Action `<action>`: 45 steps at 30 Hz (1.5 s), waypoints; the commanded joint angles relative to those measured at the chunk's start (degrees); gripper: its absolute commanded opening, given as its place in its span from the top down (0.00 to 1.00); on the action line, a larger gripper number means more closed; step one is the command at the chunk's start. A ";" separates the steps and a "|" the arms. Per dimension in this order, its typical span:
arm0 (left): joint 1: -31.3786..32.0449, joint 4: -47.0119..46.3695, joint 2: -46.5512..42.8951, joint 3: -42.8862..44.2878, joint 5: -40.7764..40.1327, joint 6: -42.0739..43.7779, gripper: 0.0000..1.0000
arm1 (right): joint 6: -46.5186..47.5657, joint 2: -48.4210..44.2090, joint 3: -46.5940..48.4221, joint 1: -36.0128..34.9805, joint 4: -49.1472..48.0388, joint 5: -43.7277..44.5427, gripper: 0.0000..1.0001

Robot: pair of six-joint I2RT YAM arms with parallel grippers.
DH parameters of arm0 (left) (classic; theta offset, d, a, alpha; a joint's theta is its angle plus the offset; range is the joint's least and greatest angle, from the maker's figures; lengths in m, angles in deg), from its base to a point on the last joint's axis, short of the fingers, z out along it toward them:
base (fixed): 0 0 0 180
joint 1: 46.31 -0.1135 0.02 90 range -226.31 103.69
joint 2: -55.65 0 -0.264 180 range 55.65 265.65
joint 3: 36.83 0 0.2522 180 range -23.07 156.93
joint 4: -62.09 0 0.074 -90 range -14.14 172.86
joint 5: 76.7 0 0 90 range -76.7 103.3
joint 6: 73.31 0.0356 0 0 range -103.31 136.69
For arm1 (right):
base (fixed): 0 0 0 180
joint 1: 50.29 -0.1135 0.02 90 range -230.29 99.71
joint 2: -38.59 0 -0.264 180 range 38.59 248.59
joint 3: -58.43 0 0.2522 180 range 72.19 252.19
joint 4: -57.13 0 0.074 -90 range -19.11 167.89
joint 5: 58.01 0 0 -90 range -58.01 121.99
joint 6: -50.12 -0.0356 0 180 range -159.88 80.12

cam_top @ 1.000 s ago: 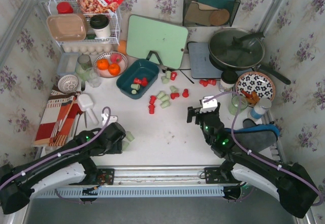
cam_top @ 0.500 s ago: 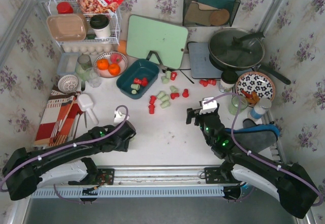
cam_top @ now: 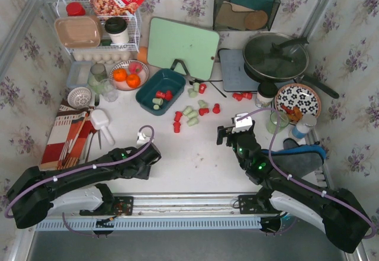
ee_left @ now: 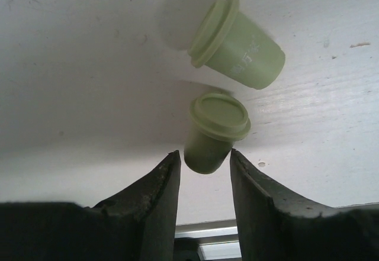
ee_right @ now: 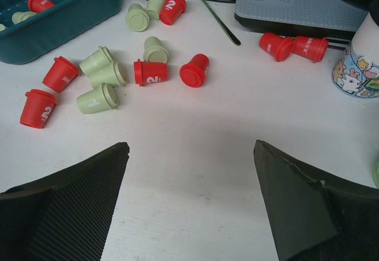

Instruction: Mix the coffee capsules in the storage basket

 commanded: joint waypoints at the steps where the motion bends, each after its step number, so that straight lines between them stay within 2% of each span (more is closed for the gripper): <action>1: 0.07 -1.95 0.58 -1.09 0.77 -1.63 0.58 | -0.25 0.18 0.48 -0.01 -1.68 0.47 0.06; 9: 0.24 -4.78 3.19 -1.11 0.12 -2.43 0.61 | -0.25 0.42 0.50 0.05 -1.67 0.44 0.06; 17: 0.60 -4.90 3.87 0.33 -1.24 -3.11 0.73 | -0.08 0.09 0.42 0.00 -1.53 0.39 0.05; 28: 3.99 2.53 -10.42 4.11 -7.30 -1.03 0.83 | -0.08 -0.15 0.43 -0.01 -1.29 0.38 0.05; 30: 3.94 2.06 -13.53 4.42 -8.44 1.12 0.83 | -0.08 -0.08 0.44 -0.02 -1.32 0.24 0.05; 33: 3.86 -3.56 -15.73 4.56 -12.98 9.55 0.83 | -0.33 -0.07 0.42 -0.01 -1.34 -0.23 0.06; 37: 2.06 -13.22 -11.92 7.87 -18.99 18.97 0.80 | -0.67 -0.05 0.56 -0.01 -1.10 -0.29 0.06; 40: -2.56 -19.88 -4.25 13.19 -14.62 24.19 0.81 | -0.78 -0.48 0.33 0.04 -0.85 0.12 0.07; 45: -10.98 -20.78 10.59 26.36 -4.69 26.83 0.84 | -0.78 -0.68 0.29 -0.01 -0.92 0.11 0.07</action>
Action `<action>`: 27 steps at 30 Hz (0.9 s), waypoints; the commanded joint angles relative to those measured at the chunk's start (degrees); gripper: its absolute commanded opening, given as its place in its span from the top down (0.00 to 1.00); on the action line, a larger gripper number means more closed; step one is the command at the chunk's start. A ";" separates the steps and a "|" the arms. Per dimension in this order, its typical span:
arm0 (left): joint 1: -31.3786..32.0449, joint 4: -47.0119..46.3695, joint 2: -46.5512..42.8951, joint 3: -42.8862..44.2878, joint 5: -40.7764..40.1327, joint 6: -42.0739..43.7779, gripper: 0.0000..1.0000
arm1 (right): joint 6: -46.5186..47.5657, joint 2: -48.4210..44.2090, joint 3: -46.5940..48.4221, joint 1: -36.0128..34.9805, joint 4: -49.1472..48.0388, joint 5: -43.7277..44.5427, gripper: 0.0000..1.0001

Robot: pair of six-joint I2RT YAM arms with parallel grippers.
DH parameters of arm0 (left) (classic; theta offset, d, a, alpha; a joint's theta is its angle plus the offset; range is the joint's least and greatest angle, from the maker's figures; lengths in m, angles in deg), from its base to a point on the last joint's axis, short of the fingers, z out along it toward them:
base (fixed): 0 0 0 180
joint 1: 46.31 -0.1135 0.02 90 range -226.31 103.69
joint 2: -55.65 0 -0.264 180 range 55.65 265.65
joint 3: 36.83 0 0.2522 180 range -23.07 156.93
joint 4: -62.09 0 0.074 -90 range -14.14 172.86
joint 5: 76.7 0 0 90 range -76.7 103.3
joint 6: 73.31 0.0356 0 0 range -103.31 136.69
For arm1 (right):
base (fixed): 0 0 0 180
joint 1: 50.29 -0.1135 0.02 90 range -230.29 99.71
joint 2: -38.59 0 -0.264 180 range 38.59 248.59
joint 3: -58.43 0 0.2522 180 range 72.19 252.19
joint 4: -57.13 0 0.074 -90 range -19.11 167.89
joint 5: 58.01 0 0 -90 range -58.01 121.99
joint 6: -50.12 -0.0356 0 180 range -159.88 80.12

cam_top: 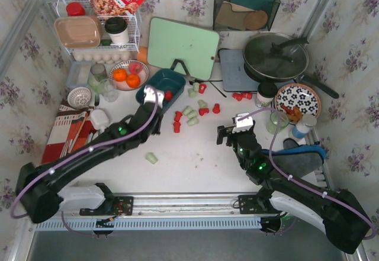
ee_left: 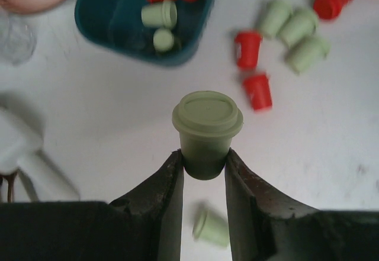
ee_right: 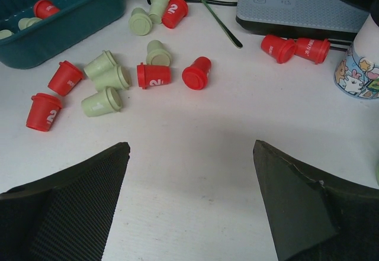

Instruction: Mix the coffee capsules in the storage basket

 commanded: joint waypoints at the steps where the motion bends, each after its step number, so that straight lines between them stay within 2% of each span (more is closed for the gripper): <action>1: -5.68 -5.35 11.10 9.41 8.15 5.34 0.84 | -0.13 -0.11 0.22 0.01 -0.95 0.22 0.07; 9: -14.65 0.26 33.62 29.04 12.32 5.23 0.84 | -0.04 0.02 0.38 -0.01 -0.89 -0.62 0.07; 12: -17.32 3.14 41.04 34.27 11.90 4.40 0.83 | 0.13 0.43 0.55 0.06 -0.86 -0.99 0.07; 16: -21.35 6.42 46.94 38.66 15.32 1.33 0.83 | 0.36 0.87 0.82 -0.02 -0.90 -1.74 0.07; 19: -24.18 6.79 48.69 39.33 17.72 -1.23 0.76 | 0.40 1.26 0.93 0.01 -0.84 -2.10 0.07; 24: -25.78 6.40 48.78 39.13 19.71 -2.75 0.57 | 0.40 2.13 1.35 0.04 -0.58 -2.31 0.07; 27: -25.79 6.41 48.13 39.01 19.99 -2.81 0.52 | 0.31 2.42 1.54 0.06 -0.47 -2.36 0.06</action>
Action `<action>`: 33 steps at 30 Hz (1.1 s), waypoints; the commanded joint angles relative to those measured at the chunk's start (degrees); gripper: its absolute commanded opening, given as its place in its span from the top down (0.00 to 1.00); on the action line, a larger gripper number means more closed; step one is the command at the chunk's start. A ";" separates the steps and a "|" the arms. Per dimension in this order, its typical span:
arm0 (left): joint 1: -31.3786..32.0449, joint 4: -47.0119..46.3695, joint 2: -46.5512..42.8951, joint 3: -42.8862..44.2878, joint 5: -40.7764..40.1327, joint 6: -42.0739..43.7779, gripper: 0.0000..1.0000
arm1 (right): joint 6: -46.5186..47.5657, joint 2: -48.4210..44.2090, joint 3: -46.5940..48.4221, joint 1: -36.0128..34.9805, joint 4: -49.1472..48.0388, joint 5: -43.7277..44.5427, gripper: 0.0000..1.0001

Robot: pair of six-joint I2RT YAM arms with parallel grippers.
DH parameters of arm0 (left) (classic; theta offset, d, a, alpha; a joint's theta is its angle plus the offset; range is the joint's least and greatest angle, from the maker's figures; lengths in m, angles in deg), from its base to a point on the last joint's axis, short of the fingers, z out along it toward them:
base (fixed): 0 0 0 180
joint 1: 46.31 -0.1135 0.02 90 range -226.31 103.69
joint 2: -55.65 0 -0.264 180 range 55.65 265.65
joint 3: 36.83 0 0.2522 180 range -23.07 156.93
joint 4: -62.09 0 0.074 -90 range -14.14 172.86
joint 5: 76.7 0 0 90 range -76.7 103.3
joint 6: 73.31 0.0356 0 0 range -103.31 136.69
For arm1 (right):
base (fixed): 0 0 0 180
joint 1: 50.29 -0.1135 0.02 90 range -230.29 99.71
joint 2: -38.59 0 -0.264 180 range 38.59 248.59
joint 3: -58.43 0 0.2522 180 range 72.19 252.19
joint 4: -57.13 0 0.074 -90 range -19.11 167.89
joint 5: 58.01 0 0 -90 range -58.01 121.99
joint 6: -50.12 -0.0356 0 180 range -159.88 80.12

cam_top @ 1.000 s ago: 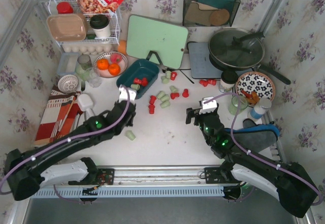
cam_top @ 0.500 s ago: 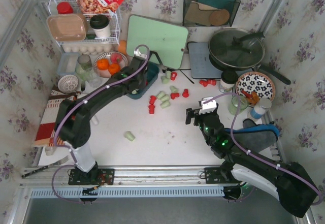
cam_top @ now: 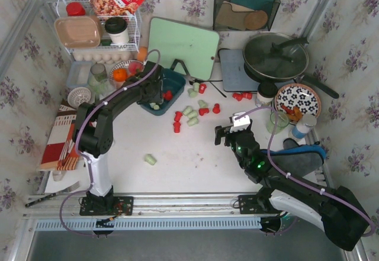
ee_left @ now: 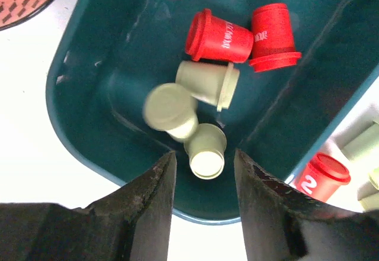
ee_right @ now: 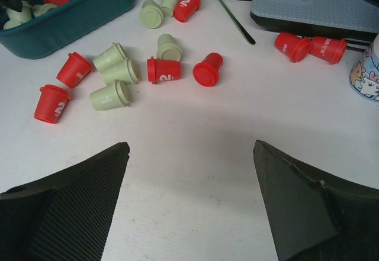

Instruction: Mix the coffee capsules in the storage basket

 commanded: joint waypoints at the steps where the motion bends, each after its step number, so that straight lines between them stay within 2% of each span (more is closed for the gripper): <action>1: -0.13 0.10 -1.19 -0.03 1.61 -1.29 0.51 | 0.28 0.40 0.68 0.01 -0.57 -0.09 0.06; 5: -0.13 -0.96 -3.89 -2.37 0.08 -1.09 0.46 | 0.27 1.09 1.09 0.03 -0.29 -0.17 0.04; 15: 2.10 -2.35 -21.75 -18.02 -0.48 -2.08 0.47 | 0.09 1.27 1.31 -0.01 0.11 -0.26 0.01; 22: 6.12 1.51 -35.54 -30.84 -1.23 -7.97 0.47 | -0.16 1.11 1.32 0.04 0.65 -0.12 0.00; 29: 13.97 9.28 -45.69 -39.84 -6.40 -15.94 0.47 | -0.35 1.02 1.43 -0.01 0.96 -0.15 0.00; 33: 14.99 8.35 -49.30 -44.29 -2.12 -12.41 0.46 | -0.35 1.07 1.50 -0.01 1.12 -0.35 0.00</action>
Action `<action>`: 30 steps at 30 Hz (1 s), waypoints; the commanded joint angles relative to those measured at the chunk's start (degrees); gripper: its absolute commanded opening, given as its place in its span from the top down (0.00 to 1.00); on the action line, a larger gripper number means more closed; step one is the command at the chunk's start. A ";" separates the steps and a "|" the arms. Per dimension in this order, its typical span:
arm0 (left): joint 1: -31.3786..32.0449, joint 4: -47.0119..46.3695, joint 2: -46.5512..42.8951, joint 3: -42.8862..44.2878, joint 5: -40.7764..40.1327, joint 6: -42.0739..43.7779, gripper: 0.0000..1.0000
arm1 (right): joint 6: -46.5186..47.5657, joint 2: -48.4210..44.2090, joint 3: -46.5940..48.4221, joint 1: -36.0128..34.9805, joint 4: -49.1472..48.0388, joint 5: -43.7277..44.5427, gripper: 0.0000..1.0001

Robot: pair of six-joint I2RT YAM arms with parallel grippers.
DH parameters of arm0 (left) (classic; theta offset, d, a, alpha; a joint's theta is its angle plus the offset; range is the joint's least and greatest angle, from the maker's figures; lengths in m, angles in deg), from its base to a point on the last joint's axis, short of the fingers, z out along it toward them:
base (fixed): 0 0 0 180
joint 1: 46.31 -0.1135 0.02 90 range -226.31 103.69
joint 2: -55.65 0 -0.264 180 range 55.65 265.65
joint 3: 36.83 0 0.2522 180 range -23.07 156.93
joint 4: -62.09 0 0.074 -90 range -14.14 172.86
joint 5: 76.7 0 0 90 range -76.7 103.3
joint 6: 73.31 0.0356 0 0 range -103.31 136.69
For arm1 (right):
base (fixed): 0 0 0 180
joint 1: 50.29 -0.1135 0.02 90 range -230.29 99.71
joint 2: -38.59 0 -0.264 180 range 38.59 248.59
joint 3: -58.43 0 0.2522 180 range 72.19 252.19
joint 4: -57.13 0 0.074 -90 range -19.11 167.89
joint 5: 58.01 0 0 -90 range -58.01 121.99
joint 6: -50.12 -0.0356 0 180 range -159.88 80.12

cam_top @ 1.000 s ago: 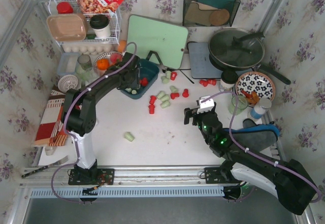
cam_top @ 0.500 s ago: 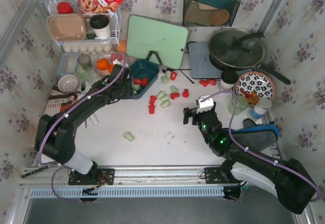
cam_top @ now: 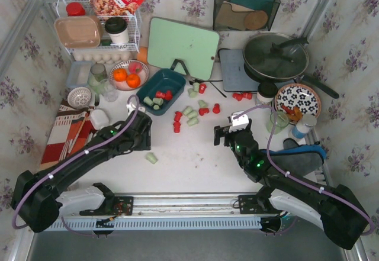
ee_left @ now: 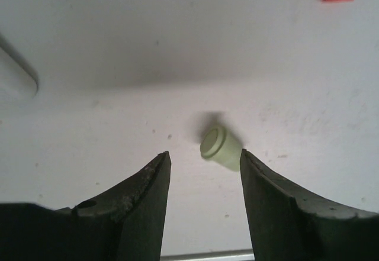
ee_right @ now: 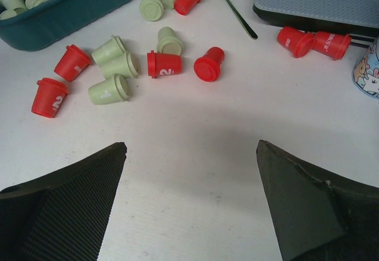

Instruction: Mix the coffee capsules in the storage basket

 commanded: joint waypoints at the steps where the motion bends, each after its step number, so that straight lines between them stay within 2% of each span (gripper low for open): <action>1: 0.61 0.24 -3.06 -3.91 3.58 2.95 0.43 | -0.30 -0.05 0.60 0.01 0.06 0.09 0.00; 3: 0.61 -1.89 -4.33 -5.85 7.34 6.67 0.25 | -0.30 -0.07 0.63 -0.02 0.11 -0.03 0.00; 4: 0.61 -2.60 -4.90 -6.50 8.85 8.12 0.03 | -0.30 0.00 0.66 0.01 0.15 0.03 0.00; 5: 0.61 -3.31 -5.28 -7.05 10.26 9.42 0.00 | -0.30 -0.04 0.73 0.00 0.15 0.09 0.00; 12: 0.61 -9.48 -8.01 -10.65 14.51 16.99 0.00 | -0.30 0.01 0.79 -0.01 0.51 0.39 0.00; 20: 0.61 -18.83 -3.81 -15.38 18.85 21.44 0.00 | -0.13 0.03 0.78 -0.01 0.60 0.09 0.00; 22: 0.61 -19.79 -2.97 -15.74 18.69 21.47 0.06 | -0.08 0.11 0.92 0.03 0.60 -0.06 0.00; 27: 0.61 -19.46 -0.53 -14.78 18.03 21.07 0.14 | -0.04 0.15 0.93 -0.01 0.66 -0.15 0.00; 30: 0.61 -18.10 1.52 -13.63 17.95 20.20 0.26 | 0.00 0.19 0.94 0.01 0.68 -0.07 0.00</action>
